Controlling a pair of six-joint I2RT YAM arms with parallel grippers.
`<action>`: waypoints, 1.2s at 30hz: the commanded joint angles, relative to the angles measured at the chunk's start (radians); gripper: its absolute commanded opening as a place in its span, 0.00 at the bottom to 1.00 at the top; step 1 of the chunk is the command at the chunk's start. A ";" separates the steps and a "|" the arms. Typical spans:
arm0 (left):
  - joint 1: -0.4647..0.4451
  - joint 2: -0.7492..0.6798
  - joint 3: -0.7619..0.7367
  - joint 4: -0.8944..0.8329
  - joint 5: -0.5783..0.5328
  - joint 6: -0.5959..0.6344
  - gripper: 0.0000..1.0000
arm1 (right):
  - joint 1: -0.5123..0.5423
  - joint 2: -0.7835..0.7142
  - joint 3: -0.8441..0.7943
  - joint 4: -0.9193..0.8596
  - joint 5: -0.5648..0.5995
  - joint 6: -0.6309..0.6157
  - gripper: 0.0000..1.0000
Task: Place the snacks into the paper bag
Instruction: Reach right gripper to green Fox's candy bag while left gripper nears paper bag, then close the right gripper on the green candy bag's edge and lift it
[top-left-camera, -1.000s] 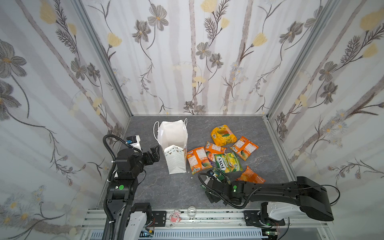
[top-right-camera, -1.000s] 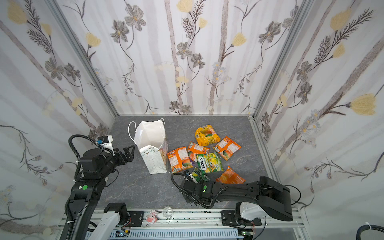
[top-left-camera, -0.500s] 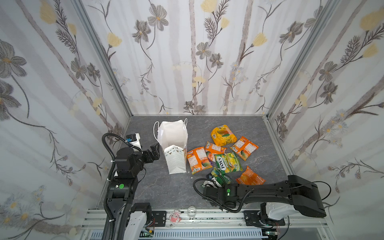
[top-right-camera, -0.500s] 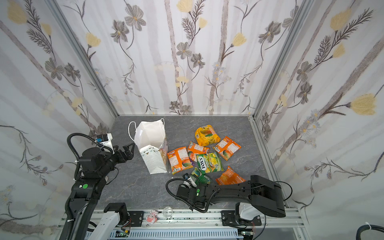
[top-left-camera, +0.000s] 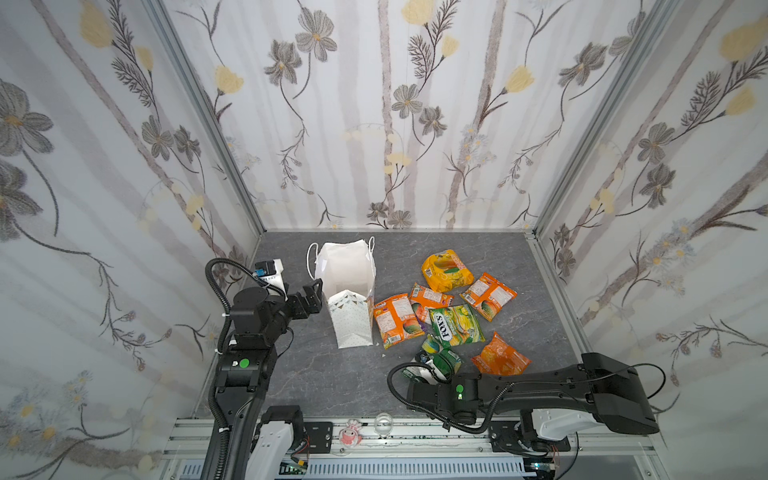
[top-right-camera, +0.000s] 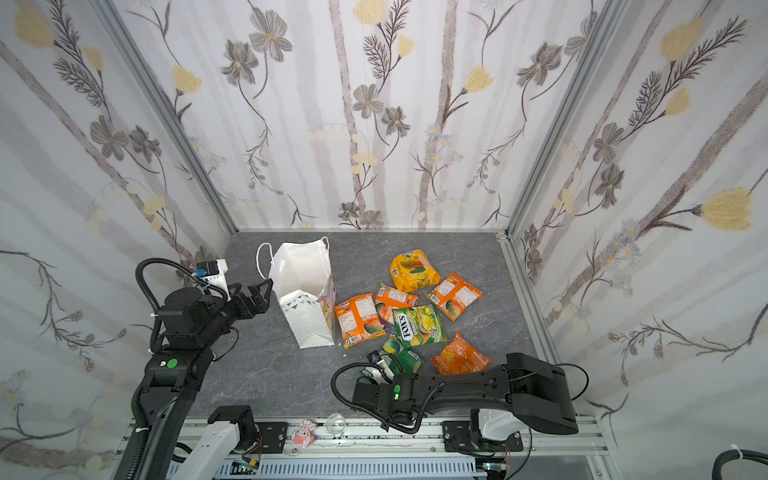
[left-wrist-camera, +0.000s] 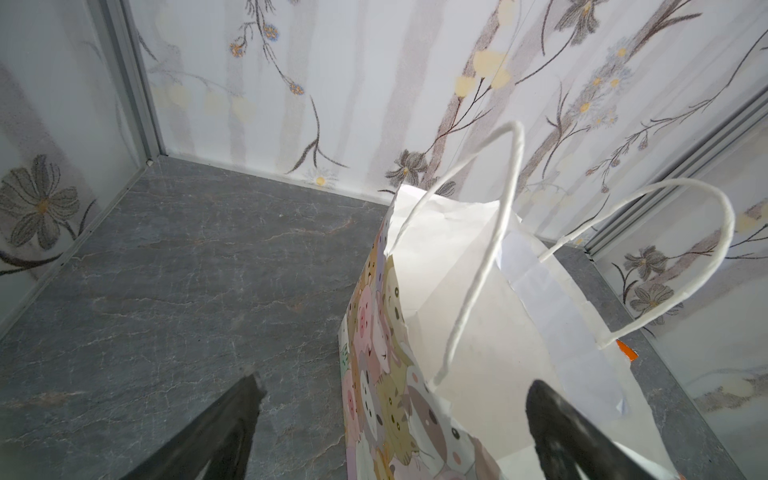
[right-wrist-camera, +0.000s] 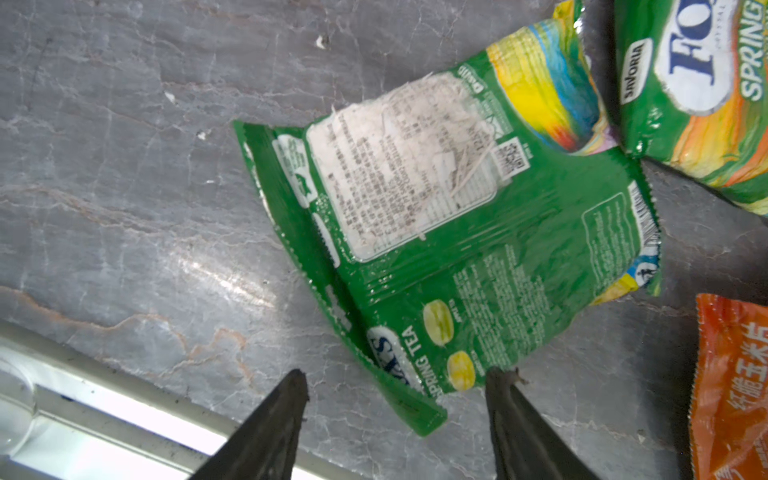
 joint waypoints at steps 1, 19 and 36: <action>0.001 0.001 -0.006 0.054 -0.010 -0.001 1.00 | 0.008 0.024 0.007 -0.005 0.027 0.040 0.68; -0.001 -0.014 -0.041 0.052 0.083 -0.039 1.00 | 0.009 0.150 0.029 0.023 0.062 0.044 0.40; -0.002 0.028 -0.044 -0.001 0.090 -0.024 1.00 | 0.012 0.112 0.021 0.051 0.110 0.070 0.00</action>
